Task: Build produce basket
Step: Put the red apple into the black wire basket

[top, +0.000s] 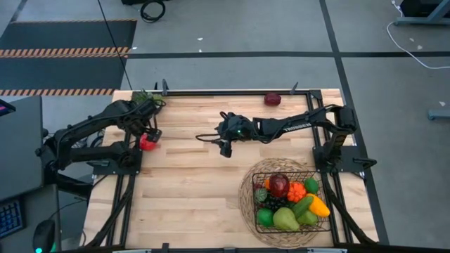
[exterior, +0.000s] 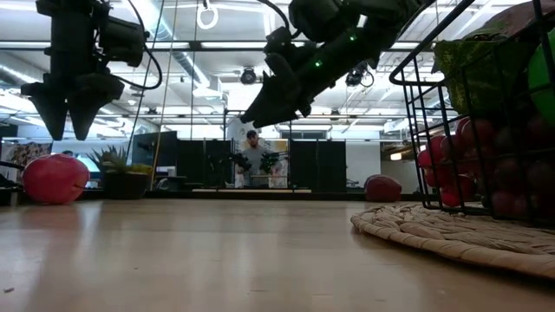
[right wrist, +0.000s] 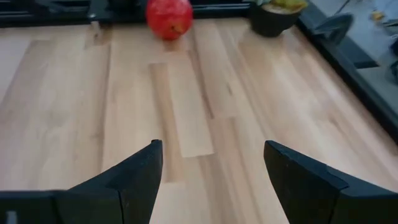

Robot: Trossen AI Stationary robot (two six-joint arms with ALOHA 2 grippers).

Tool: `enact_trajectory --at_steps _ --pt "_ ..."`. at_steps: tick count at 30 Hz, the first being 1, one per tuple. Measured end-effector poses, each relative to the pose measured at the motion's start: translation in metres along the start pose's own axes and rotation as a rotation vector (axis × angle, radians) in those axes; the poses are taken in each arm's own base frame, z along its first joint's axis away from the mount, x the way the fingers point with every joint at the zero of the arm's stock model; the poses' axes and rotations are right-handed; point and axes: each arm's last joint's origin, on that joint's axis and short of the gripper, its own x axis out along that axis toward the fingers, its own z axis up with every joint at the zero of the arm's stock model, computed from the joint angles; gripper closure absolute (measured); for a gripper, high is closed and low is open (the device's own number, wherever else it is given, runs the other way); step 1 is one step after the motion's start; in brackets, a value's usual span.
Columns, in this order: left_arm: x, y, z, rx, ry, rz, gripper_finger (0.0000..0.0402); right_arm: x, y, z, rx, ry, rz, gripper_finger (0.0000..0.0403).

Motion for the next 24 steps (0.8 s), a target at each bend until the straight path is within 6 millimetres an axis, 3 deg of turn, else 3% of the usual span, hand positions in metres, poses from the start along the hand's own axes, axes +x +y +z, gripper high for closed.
enact_trajectory --at_steps 15,24 --pt "0.021 -0.004 0.008 -0.030 0.091 0.140 0.0086 0.002 0.003 -0.030 0.048 0.079 0.058 0.0118" --pt "0.042 -0.018 0.022 0.068 0.286 0.111 0.0086 0.002 0.003 -0.031 0.048 0.079 0.058 0.0118"
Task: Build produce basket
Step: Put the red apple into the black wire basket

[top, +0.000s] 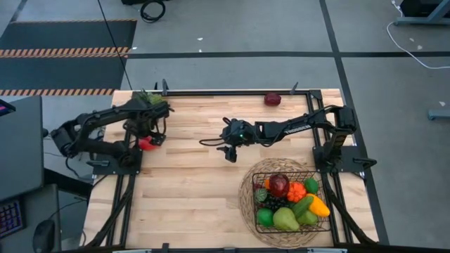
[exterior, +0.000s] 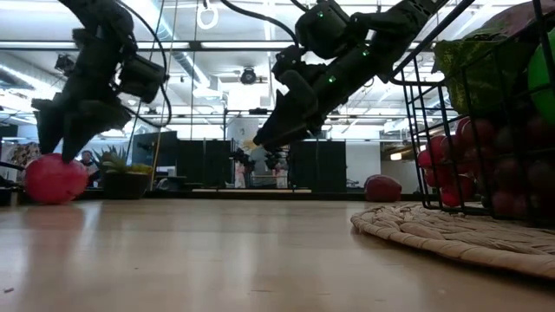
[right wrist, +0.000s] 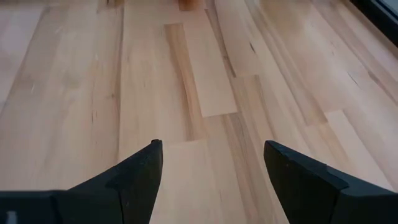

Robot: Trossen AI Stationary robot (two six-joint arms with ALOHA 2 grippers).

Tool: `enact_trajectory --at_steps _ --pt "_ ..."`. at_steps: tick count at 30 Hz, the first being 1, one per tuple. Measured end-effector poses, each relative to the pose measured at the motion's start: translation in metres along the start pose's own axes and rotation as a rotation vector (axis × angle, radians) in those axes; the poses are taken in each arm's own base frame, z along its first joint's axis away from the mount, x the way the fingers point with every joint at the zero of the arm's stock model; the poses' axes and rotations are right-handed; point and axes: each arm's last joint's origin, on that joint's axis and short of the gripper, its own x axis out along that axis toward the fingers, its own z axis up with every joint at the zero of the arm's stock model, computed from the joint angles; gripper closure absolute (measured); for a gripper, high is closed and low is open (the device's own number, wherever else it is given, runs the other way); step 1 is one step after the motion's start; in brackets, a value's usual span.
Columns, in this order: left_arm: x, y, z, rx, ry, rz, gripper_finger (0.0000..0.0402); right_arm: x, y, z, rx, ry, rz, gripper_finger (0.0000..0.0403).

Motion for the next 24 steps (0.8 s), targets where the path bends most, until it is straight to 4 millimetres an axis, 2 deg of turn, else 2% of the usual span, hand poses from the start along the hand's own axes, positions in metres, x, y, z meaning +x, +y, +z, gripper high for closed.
enact_trajectory --at_steps 3,9,16,24 --pt "0.002 -0.005 0.005 0.003 0.053 -0.066 0.0088 0.000 0.000 0.000 0.001 0.000 0.000 0.0118" --pt "0.009 -0.011 0.009 -0.008 0.112 -0.059 0.0097 0.000 0.001 -0.002 0.013 0.016 0.011 0.0118" --pt "0.013 -0.020 0.014 0.020 0.097 -0.042 0.0099 0.000 0.003 -0.005 0.010 0.048 0.023 0.0118" --pt "0.013 -0.019 0.016 0.052 0.045 0.014 0.0100 0.000 0.005 -0.006 0.008 0.062 0.027 0.0118"
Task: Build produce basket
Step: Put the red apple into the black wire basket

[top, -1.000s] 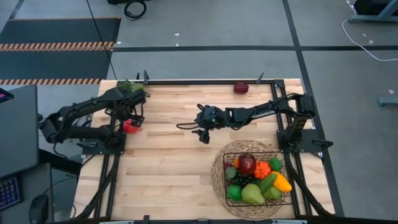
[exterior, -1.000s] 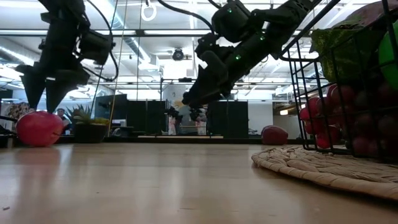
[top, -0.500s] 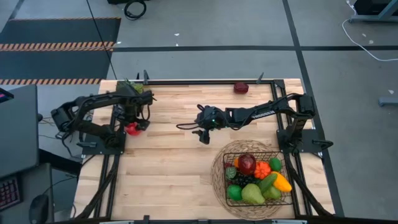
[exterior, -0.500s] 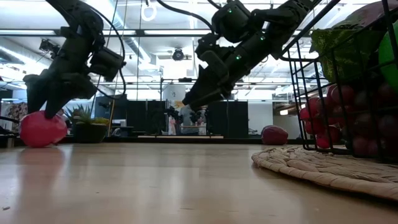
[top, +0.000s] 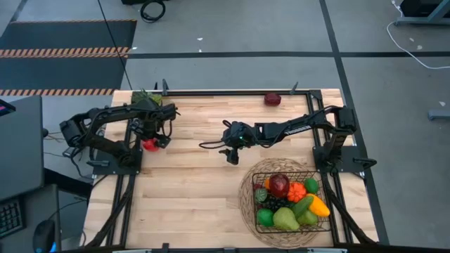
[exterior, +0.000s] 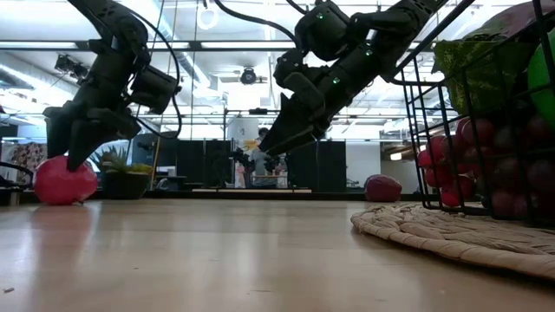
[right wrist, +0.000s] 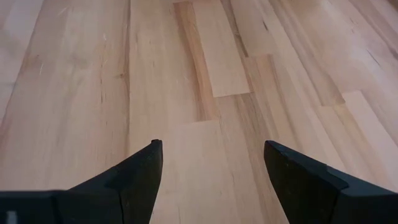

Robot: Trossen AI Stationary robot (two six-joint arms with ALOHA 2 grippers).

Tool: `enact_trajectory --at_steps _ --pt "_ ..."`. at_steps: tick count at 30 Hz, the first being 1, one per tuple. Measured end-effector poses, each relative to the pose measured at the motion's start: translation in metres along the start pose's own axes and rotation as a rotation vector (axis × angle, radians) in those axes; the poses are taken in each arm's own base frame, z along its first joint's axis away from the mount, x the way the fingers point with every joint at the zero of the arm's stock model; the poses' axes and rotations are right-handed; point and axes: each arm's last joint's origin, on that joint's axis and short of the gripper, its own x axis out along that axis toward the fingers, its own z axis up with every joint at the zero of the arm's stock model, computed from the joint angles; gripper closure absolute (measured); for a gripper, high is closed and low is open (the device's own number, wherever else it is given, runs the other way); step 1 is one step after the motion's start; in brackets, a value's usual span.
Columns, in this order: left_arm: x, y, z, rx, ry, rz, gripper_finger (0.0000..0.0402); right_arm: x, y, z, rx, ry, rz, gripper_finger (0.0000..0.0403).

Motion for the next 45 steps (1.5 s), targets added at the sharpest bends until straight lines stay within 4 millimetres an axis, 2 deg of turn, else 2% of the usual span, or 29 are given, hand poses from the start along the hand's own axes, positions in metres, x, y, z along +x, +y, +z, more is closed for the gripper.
enact_trajectory --at_steps 4,11,20,24,28,32,35,38,45 --pt "-0.002 -0.003 0.000 0.025 -0.015 0.014 0.0118 0.000 0.001 0.000 -0.002 0.000 0.003 0.0120" --pt "-0.022 -0.016 0.008 0.070 -0.131 -0.032 0.0186 0.000 0.004 -0.002 -0.003 0.013 0.007 0.0122" --pt "-0.050 -0.030 0.012 0.120 -0.247 -0.090 0.0256 -0.006 0.003 -0.016 0.012 0.182 -0.035 0.0122" --pt "-0.067 -0.041 0.015 0.186 -0.342 -0.131 0.0289 -0.023 0.000 -0.014 0.052 0.219 -0.143 0.0122" --pt "-0.082 -0.048 0.015 0.259 -0.412 -0.150 0.0328 -0.051 -0.003 -0.001 0.087 0.162 -0.240 0.0122" --pt "-0.092 -0.043 0.019 0.308 -0.511 -0.003 0.0355 -0.079 -0.005 0.020 0.115 0.002 -0.300 0.0122" --pt "-0.095 -0.036 0.024 0.278 -0.549 0.078 0.0357 -0.090 -0.007 0.035 0.111 -0.132 -0.307 0.0122" --pt "-0.092 -0.031 0.028 0.259 -0.551 0.066 0.0341 -0.086 -0.010 0.045 0.107 -0.227 -0.259 0.0122" --pt "-0.054 -0.034 0.038 0.289 -0.534 -0.070 0.0262 -0.043 -0.010 0.042 0.032 -0.285 -0.165 0.0118"
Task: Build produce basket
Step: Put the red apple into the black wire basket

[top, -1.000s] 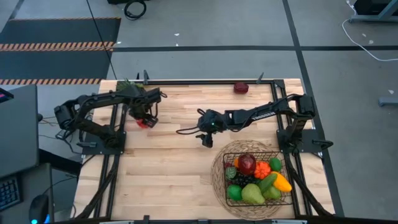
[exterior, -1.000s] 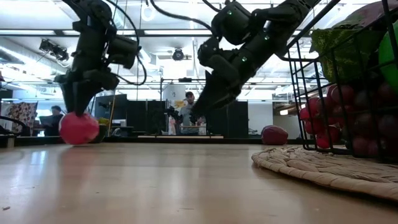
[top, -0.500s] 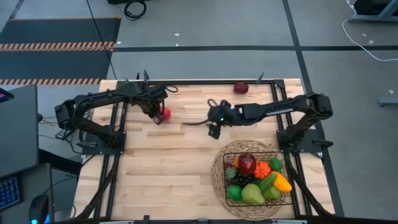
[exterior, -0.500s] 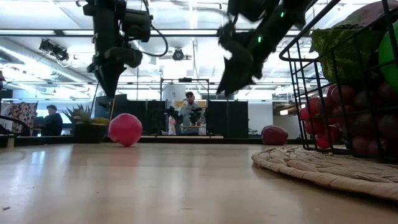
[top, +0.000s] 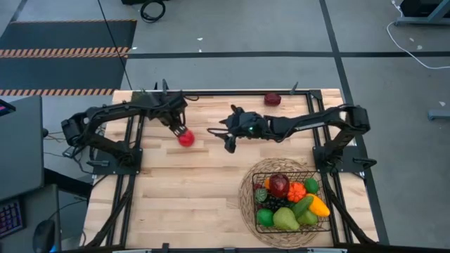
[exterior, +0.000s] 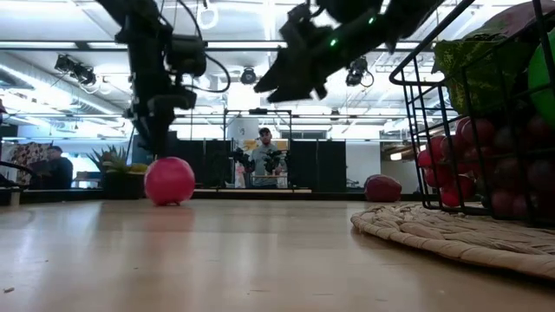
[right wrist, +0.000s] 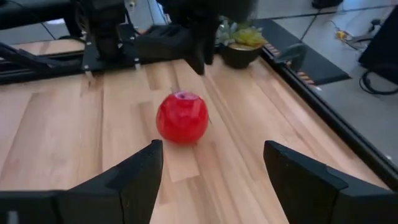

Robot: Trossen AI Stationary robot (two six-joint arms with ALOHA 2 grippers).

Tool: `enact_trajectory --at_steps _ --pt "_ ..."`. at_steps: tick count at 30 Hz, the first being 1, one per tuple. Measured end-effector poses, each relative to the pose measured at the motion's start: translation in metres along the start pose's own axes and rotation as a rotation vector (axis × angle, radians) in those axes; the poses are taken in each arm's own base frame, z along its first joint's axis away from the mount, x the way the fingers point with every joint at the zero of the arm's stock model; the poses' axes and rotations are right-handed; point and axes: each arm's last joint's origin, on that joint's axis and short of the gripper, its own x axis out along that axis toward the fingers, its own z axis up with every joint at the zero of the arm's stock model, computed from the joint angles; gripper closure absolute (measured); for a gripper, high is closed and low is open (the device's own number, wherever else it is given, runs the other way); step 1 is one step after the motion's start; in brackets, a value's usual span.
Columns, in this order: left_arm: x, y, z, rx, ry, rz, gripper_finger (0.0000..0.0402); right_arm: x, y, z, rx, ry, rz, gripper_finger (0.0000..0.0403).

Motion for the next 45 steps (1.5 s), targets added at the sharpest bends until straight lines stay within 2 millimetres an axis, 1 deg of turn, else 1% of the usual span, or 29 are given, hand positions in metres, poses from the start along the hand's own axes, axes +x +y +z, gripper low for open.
enact_trajectory --at_steps 3,6,9,12,17,19,21,24,26,30,34,40,42,45 --pt "0.012 -0.003 -0.002 -0.012 -0.051 -0.085 0.0226 0.017 0.003 -0.011 0.002 -0.005 0.022 0.0104" --pt "0.017 -0.007 -0.005 -0.014 -0.082 -0.218 0.0193 0.028 0.005 -0.024 0.008 0.032 0.025 0.0083" --pt "0.021 -0.009 -0.013 -0.010 -0.025 -0.287 0.0167 0.033 0.004 -0.031 0.029 0.053 0.023 0.0059" --pt "0.022 -0.007 -0.020 -0.017 0.052 -0.274 0.0147 0.033 0.003 -0.030 0.049 0.045 0.024 0.0035" --pt "0.019 -0.004 -0.028 -0.029 0.114 -0.226 0.0132 0.033 0.003 -0.026 0.075 0.007 0.035 0.0013" --pt "0.017 -0.002 -0.034 -0.031 0.161 -0.189 0.0132 0.036 0.004 -0.028 0.094 0.004 0.048 0.0012" --pt "0.015 0.000 -0.043 -0.022 0.246 -0.160 0.0135 0.038 0.006 -0.032 0.108 0.029 0.079 0.0013" --pt "0.015 -0.002 -0.052 0.033 0.311 -0.152 0.0139 0.043 0.015 -0.036 0.106 0.009 0.146 0.0015" --pt "0.020 -0.008 -0.053 0.078 0.278 -0.167 0.0139 0.049 0.022 -0.040 0.092 -0.030 0.188 0.0015" --pt "0.035 -0.022 -0.053 0.123 0.148 -0.233 0.0135 0.062 0.033 -0.052 0.058 -0.092 0.220 0.0015" --pt "0.046 -0.034 -0.052 0.155 0.004 -0.280 0.0138 0.076 0.035 -0.066 0.063 -0.079 0.201 0.0015" --pt "0.047 -0.043 -0.047 0.135 -0.096 -0.319 0.0142 0.096 0.032 -0.080 0.087 -0.042 0.174 0.0016" --pt "0.046 -0.047 -0.047 0.143 -0.113 -0.329 0.0141 0.100 0.030 -0.084 0.084 -0.033 0.141 0.0016" --pt "0.044 -0.053 -0.044 0.157 -0.155 -0.350 0.0143 0.103 0.024 -0.084 0.079 -0.038 0.083 0.0015"
